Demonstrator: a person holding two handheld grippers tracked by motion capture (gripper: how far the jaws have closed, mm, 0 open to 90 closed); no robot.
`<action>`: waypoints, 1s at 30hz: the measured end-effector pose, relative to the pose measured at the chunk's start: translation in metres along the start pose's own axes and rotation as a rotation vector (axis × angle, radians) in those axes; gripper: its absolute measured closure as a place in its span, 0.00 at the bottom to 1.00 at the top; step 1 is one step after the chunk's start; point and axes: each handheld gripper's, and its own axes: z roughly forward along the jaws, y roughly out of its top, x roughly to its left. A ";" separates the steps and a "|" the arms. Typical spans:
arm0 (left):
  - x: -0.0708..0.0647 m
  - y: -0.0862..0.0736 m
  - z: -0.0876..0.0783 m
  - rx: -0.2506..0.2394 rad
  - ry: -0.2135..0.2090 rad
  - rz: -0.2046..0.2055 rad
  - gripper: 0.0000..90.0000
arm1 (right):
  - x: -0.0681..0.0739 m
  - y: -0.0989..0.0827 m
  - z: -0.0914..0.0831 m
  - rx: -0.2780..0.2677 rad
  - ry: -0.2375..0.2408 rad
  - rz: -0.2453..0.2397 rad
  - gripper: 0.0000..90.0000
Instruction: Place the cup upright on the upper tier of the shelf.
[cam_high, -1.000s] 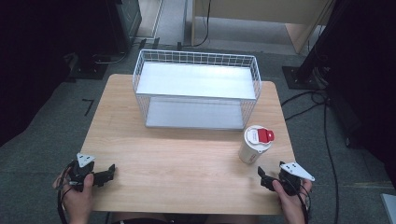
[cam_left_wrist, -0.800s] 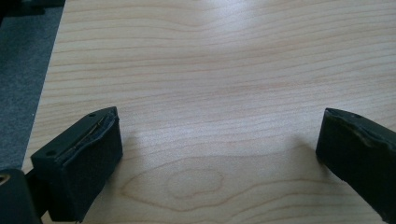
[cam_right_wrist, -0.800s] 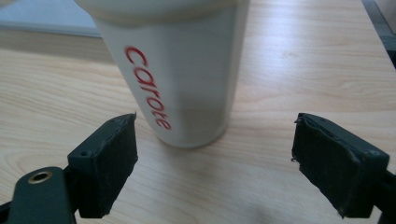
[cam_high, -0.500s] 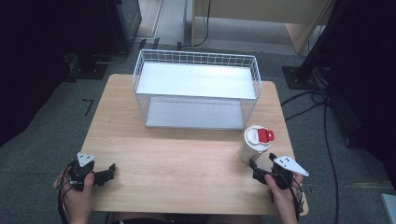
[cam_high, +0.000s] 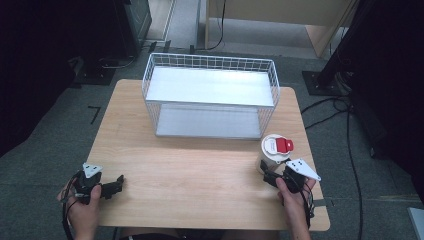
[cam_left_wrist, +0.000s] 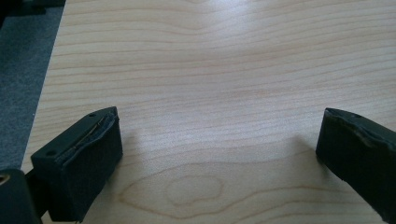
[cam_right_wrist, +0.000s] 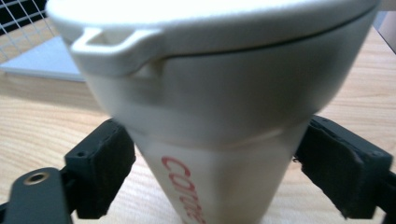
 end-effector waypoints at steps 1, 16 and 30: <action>0.000 0.000 0.000 0.000 0.000 0.001 0.01 | -0.001 0.000 0.001 -0.012 0.010 0.016 0.12; 0.000 0.000 0.000 0.000 0.000 0.000 0.01 | 0.000 0.005 0.013 -0.100 0.029 0.011 0.05; 0.000 0.000 0.000 0.000 0.000 0.000 0.01 | 0.000 0.002 0.016 -0.122 0.022 -0.002 0.06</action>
